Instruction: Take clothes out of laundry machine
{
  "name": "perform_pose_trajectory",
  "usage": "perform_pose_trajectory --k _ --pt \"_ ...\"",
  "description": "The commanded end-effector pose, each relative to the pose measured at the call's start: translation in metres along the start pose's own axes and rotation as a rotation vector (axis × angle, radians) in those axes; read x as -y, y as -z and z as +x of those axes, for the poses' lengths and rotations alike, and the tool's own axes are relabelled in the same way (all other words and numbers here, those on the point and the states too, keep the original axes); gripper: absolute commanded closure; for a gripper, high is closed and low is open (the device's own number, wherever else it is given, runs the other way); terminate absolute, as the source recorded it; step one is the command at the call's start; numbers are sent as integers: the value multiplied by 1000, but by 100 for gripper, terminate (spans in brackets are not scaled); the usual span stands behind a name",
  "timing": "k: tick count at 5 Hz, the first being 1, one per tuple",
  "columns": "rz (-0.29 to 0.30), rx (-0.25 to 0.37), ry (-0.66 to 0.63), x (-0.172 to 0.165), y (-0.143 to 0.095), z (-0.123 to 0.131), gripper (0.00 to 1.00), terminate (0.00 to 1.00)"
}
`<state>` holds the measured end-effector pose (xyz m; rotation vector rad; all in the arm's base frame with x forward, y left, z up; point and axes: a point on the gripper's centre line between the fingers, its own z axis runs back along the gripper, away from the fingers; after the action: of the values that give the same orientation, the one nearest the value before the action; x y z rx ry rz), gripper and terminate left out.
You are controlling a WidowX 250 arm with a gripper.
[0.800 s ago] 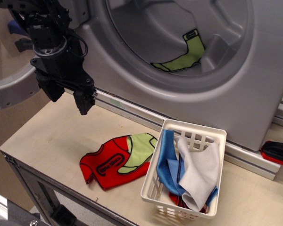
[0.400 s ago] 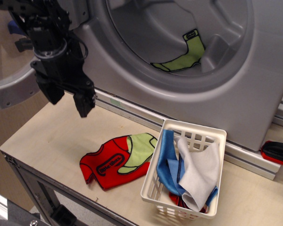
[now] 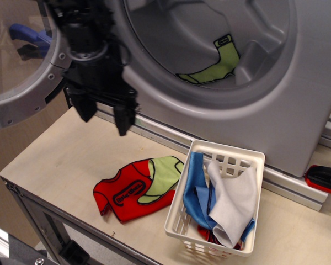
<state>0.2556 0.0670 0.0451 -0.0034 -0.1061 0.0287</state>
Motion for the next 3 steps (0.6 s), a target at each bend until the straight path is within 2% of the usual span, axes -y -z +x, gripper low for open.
perform_pose_trajectory --k 1,3 --pt "7 93 98 31 -42 49 0 0" --pt "48 295 222 46 -45 92 0 0"
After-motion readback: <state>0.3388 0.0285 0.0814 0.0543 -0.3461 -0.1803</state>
